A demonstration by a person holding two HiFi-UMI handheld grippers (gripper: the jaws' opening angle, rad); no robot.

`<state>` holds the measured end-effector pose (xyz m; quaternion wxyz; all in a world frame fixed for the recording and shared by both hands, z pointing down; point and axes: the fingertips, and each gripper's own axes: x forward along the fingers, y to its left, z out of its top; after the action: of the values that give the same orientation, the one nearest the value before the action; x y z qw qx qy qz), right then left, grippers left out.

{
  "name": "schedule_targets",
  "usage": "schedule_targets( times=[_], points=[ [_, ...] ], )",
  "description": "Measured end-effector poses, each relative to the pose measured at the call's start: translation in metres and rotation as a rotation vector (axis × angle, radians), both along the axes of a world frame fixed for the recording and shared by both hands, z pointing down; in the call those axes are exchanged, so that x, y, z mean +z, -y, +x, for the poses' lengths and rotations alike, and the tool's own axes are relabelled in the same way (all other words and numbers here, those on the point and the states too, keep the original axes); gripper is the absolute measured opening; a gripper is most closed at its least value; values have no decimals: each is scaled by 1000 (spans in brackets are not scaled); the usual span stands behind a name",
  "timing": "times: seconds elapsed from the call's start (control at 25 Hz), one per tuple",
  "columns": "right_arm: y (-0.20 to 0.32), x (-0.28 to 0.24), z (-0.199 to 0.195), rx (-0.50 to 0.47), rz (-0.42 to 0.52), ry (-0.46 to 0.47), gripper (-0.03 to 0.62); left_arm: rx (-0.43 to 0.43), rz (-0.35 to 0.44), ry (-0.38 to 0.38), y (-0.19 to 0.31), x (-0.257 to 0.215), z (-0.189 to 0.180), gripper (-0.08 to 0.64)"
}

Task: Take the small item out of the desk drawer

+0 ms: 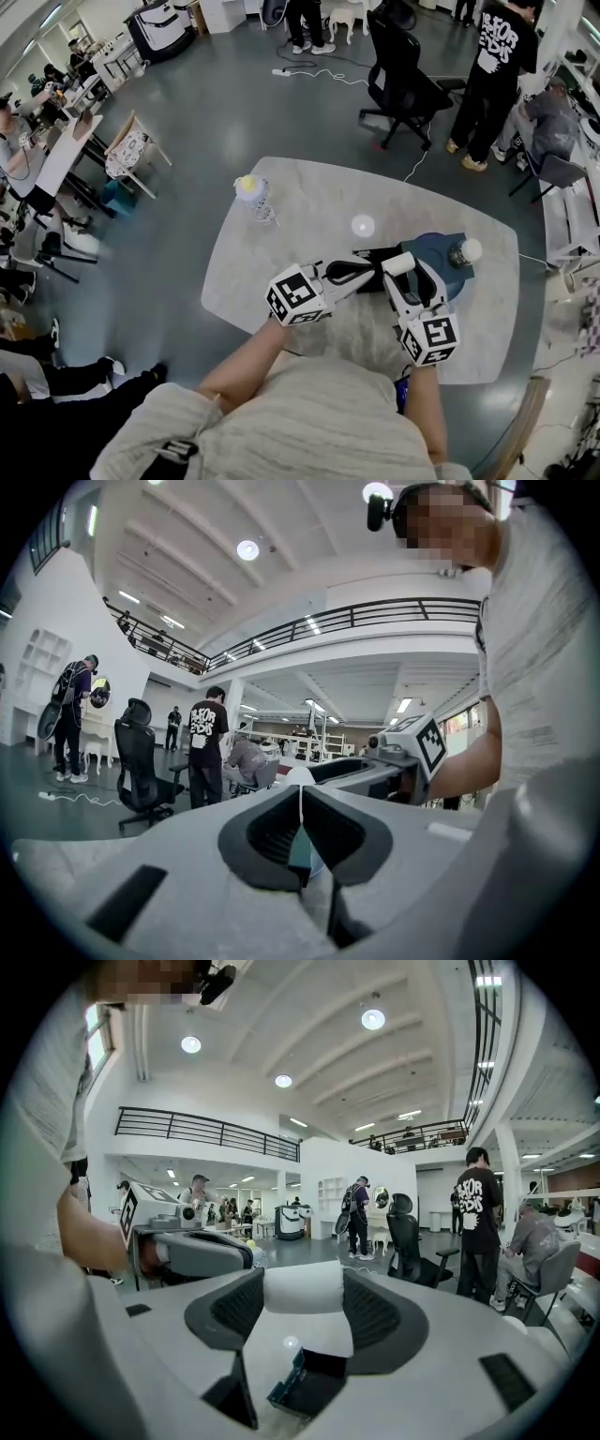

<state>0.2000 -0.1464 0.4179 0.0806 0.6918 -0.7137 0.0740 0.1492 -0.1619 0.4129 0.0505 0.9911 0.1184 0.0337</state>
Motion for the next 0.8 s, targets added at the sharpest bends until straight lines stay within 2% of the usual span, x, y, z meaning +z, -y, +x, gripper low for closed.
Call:
schedule_targets(
  times=[0.24, 0.48, 0.8],
  points=[
    [-25, -29, -7, 1, 81, 16, 244, 13, 25, -64, -15, -29, -3, 20],
    [-44, -51, -20, -19, 160, 8, 244, 30, 51, -92, -31, -42, -7, 20],
    [-51, -56, -24, -34, 182, -50, 244, 32, 68, -106, -37, -48, -9, 20]
  ],
)
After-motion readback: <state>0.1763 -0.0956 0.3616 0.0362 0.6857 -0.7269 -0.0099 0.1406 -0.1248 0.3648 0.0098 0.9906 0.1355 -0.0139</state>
